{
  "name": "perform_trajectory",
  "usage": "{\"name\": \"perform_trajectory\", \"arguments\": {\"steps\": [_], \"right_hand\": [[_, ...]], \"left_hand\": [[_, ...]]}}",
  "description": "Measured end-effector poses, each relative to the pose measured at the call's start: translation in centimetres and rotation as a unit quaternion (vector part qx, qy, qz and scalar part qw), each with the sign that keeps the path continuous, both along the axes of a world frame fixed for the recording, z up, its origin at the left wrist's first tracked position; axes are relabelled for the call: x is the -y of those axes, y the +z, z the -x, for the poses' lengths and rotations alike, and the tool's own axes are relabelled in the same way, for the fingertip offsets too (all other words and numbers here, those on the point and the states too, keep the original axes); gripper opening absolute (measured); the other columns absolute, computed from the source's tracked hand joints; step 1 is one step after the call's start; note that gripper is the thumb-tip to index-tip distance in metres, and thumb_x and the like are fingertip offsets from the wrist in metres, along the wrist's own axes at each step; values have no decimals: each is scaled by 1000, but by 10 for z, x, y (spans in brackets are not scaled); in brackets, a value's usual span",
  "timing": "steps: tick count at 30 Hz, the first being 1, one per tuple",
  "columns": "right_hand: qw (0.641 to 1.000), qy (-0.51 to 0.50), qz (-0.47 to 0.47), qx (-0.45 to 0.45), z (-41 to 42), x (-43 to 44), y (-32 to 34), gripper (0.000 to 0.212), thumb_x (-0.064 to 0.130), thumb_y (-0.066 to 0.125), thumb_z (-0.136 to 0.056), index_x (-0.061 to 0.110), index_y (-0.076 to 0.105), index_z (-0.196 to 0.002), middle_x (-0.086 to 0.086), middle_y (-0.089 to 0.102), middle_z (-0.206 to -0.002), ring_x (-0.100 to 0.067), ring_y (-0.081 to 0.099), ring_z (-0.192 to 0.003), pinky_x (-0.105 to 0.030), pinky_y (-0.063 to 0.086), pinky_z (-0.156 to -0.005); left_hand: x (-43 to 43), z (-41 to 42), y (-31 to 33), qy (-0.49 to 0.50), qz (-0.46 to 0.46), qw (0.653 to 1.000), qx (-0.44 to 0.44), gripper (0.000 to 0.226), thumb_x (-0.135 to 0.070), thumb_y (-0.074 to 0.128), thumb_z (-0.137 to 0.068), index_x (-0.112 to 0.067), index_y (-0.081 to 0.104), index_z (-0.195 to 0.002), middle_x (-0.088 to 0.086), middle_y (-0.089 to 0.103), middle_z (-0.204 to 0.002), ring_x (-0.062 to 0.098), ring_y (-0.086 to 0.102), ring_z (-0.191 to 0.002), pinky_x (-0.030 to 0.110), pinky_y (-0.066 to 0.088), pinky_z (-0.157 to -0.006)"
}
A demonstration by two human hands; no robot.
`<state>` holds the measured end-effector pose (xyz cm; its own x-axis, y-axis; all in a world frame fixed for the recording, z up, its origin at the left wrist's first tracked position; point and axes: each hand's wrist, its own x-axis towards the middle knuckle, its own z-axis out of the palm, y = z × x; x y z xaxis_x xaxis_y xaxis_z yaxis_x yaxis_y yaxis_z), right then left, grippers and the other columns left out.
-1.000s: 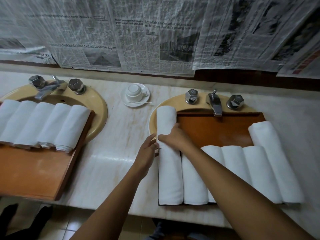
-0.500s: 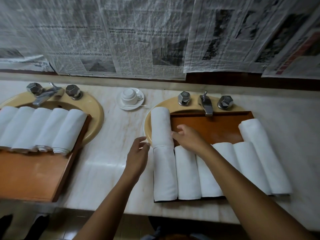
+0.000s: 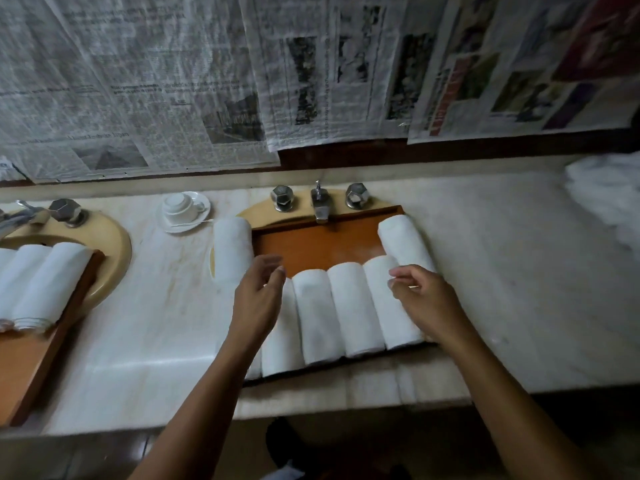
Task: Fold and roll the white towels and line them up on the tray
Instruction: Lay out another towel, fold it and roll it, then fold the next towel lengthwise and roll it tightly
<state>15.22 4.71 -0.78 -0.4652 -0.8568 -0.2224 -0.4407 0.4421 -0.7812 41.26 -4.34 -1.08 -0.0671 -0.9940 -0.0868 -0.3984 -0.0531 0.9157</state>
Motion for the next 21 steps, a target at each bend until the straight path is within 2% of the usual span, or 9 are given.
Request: {"name": "perform_trajectory", "arguments": {"steps": [4, 7, 9, 12, 16, 18, 21], "right_hand": [[1000, -21, 5, 5, 61, -62, 4, 17, 33, 66, -97, 33, 70, -114, 15, 70, -105, -6, 65, -100, -27, 52, -83], [999, -36, 13, -3, 107, -103, 6, 22, 33, 64, -97, 30, 71, -118, 14, 71, -108, -5, 65, -101, -28, 52, -85], [998, -61, 19, 1, 136, -128, 6, 21, 33, 65, -96, 31, 72, -117, 14, 71, -107, -5, 66, -100, -31, 54, -88], [995, -101, 26, 5, 173, -158, 10, 18, 33, 66, -97, 32, 72, -113, 15, 71, -105, -3, 66, -97, -27, 53, -85], [987, -155, 32, 2, 216, -188, 13, 16, 33, 65, -97, 34, 72, -112, 17, 70, -103, 0, 64, -96, -22, 49, -78], [983, -181, 31, 7, 236, -198, 14, 15, 33, 65, -98, 34, 71, -111, 17, 70, -103, 1, 64, -95, -19, 47, -75], [975, -221, 35, -6, 265, -209, 16, 14, 32, 65, -97, 33, 72, -110, 17, 70, -103, 1, 65, -94, -20, 49, -78]], "left_hand": [[-34, 73, -3, -44, -2, 999, -17, 16, -29, 58, -102, -32, 67, -115, -15, 71, -113, 8, 66, -107, 33, 53, -89], [-63, 130, -3, -87, 8, 996, -25, 18, -25, 58, -103, -32, 67, -116, -16, 70, -111, 3, 65, -105, 25, 52, -86], [-79, 167, -3, -111, 9, 993, -30, 19, -21, 57, -103, -28, 68, -117, -13, 71, -111, 3, 66, -105, 26, 52, -88], [-97, 218, -1, -154, 5, 988, -33, 21, -19, 57, -102, -26, 69, -119, -10, 73, -112, 3, 66, -105, 29, 53, -93], [-111, 281, 3, -207, 20, 978, -29, 21, -19, 57, -104, -26, 70, -118, -17, 70, -112, -8, 62, -100, 23, 51, -86], [-112, 310, 2, -231, 9, 972, -38, 19, -25, 58, -104, -29, 70, -118, -16, 70, -113, -4, 64, -101, 25, 51, -84], [-109, 351, -3, -271, 7, 962, -43, 16, -27, 62, -102, -32, 71, -115, -14, 72, -108, 6, 68, -98, 34, 55, -86]]}}
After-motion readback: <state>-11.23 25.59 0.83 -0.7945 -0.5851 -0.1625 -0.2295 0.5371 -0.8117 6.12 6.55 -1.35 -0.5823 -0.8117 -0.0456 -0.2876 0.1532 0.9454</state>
